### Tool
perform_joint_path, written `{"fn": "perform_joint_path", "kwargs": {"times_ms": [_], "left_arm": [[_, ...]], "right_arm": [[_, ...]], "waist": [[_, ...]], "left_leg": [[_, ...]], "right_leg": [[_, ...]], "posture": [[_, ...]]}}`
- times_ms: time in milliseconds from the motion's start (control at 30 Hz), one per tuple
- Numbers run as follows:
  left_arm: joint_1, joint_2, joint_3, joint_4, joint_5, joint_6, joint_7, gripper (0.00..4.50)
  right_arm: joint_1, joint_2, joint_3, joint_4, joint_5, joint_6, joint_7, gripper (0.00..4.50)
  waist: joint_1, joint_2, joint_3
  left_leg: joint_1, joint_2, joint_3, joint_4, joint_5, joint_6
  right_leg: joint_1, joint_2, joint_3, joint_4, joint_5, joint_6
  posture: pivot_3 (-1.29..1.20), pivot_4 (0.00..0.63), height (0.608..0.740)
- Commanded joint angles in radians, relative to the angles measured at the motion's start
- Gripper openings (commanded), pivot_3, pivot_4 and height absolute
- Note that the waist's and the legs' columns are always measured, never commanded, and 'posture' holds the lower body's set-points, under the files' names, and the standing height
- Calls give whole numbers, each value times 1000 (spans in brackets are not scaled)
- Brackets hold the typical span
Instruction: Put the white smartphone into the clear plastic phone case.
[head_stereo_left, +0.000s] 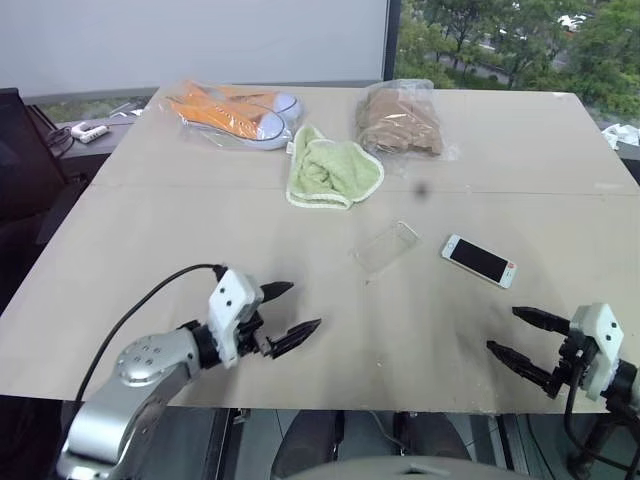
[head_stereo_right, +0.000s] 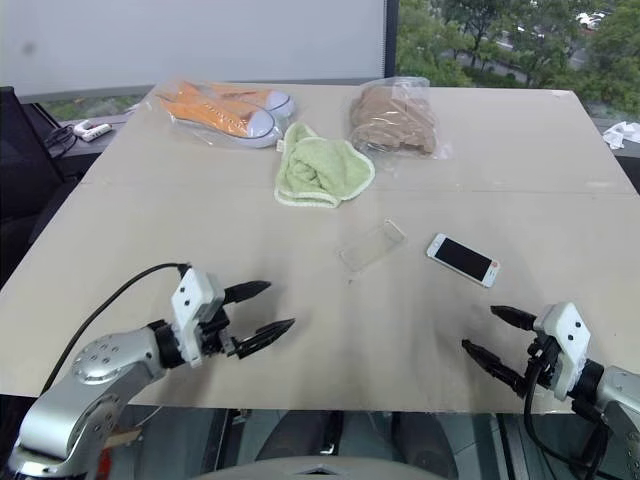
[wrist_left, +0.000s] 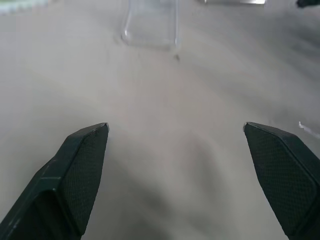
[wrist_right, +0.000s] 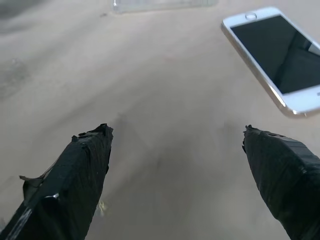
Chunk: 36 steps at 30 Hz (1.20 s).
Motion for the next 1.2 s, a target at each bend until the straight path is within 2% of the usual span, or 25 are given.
{"fn": "perform_joint_path", "kwargs": {"times_ms": [33,133,300,433,667,833,967,1200], "left_arm": [[-131,-39,-45,28,-19,62,45,4407],[-286,-90,-121,96,26,93,87,4407],[-597,-232,-222,356,125,97,154,4407],[-736,-316,-290,514,175,104,141,4407],[-747,-317,-356,519,186,218,84,4407],[-728,-326,-388,551,265,212,132,4407],[-702,-378,-404,543,272,257,165,4407],[-723,-401,-426,531,351,147,188,4407]], "right_arm": [[3,14,-32,-75,48,11,-20,4500],[-6,20,-39,-108,74,33,-39,4500],[-41,11,-47,-179,107,94,-94,4500],[-47,-4,-82,-247,126,155,-153,4500],[31,11,-135,-323,164,173,-170,4500],[54,14,-135,-332,164,168,-172,4500],[50,12,-131,-327,162,166,-171,4500],[52,9,-136,-323,162,166,-165,4500]], "waist": [[1,0,0],[1,0,0],[1,-1,0],[-6,-1,0],[-5,-1,0],[-3,-1,0],[0,-1,0],[0,-1,0]], "left_leg": [[0,0,0,0,0,0],[0,0,-1,0,0,0],[0,-2,-3,3,0,0],[0,-2,-2,2,3,-5],[-9,-2,-3,3,3,-5],[-8,-2,-4,4,3,-5],[-8,-2,-4,5,3,-5],[-8,-2,-4,5,3,-5]], "right_leg": [[0,0,0,0,0,0],[0,0,-1,0,0,0],[2,1,-3,1,1,1],[1,3,-1,0,1,1],[-6,3,-1,0,1,1],[-5,3,-1,2,1,2],[-5,3,-1,2,1,2],[-5,3,-2,2,1,2]], "posture": [[0,150,740],[0,150,740],[0,150,740],[0,150,740],[0,150,740],[0,150,740],[0,150,740],[0,150,740]]}}
